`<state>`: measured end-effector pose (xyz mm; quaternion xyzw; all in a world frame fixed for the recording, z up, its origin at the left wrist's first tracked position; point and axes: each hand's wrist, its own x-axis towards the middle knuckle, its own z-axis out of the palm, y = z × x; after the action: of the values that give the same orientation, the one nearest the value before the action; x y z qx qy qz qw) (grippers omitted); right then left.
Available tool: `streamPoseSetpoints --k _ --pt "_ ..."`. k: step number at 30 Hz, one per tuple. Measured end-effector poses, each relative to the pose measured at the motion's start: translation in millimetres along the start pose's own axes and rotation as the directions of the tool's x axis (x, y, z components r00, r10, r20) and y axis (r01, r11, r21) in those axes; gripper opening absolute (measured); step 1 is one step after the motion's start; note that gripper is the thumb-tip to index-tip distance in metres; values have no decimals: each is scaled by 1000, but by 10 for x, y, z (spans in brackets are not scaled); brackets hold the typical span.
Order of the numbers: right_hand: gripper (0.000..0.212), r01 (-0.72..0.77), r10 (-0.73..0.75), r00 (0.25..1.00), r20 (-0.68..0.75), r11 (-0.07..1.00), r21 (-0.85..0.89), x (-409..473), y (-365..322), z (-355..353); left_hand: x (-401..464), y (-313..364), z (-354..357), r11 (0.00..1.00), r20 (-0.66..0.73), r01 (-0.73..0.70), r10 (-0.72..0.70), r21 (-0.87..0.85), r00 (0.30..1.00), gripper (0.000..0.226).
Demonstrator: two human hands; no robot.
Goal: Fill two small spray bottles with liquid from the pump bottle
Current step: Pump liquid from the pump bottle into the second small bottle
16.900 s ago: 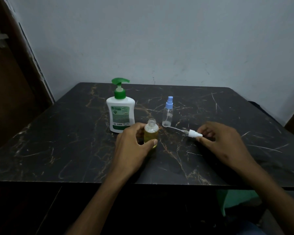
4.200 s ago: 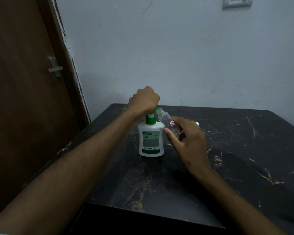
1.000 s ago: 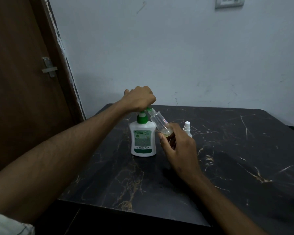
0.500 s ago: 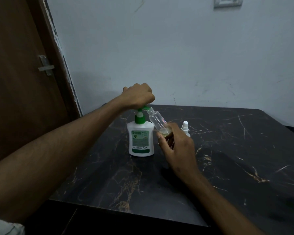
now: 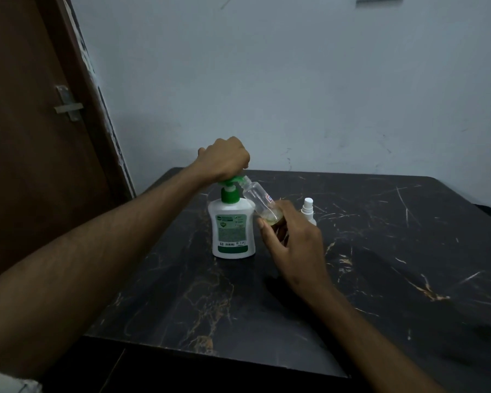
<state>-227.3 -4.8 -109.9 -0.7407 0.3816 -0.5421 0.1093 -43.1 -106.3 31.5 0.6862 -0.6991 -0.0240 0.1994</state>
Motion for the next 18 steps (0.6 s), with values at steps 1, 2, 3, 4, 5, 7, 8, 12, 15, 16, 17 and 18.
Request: streamPoseSetpoints --k 1,2,3,4,5,7,8,12,15,16,17,18 --pt "19 0 0 1000 2 1000 4 -5 -3 2 6 -8 0 1000 -17 -12 12 14 1000 38" --pt "18 0 0 1000 3 1000 7 -8 -5 2 2 -1 -18 999 -42 -21 22 34 999 37" --pt "18 1 -1 1000 2 1000 7 -8 -8 1 6 15 -41 999 -69 -29 32 45 997 38" --pt "18 4 -4 1000 2 1000 6 -6 -14 0 0 36 -73 998 -93 -35 40 53 995 39" --pt "18 8 -8 1000 2 1000 5 -3 -18 1 -1 53 -96 997 -107 -46 53 63 993 40" --pt "18 13 -13 1000 -1 1000 1 1 -14 2 -10 71 -99 995 -115 -65 73 78 991 41" --pt "18 14 -14 1000 -2 1000 -4 1 -10 2 -22 66 -76 994 -112 -71 79 78 991 42" --pt "21 12 -12 1000 -6 1000 -6 -8 -2 6 -98 43 -25 993 -115 -95 103 70 988 43" --pt "21 13 -13 1000 -6 1000 -7 -2 -13 0 -155 110 -124 990 -137 -112 123 88 983 41" --pt "21 13 -13 1000 -5 1000 -5 0 -17 -2 -170 132 -152 988 -142 -123 135 89 981 40" --pt "21 14 -14 1000 -6 1000 -2 3 -22 -3 -179 149 -164 986 -147 -138 150 89 978 38" --pt "21 17 -17 1000 -7 1000 -1 4 -23 -5 -186 159 -160 985 -153 -151 162 83 975 34"
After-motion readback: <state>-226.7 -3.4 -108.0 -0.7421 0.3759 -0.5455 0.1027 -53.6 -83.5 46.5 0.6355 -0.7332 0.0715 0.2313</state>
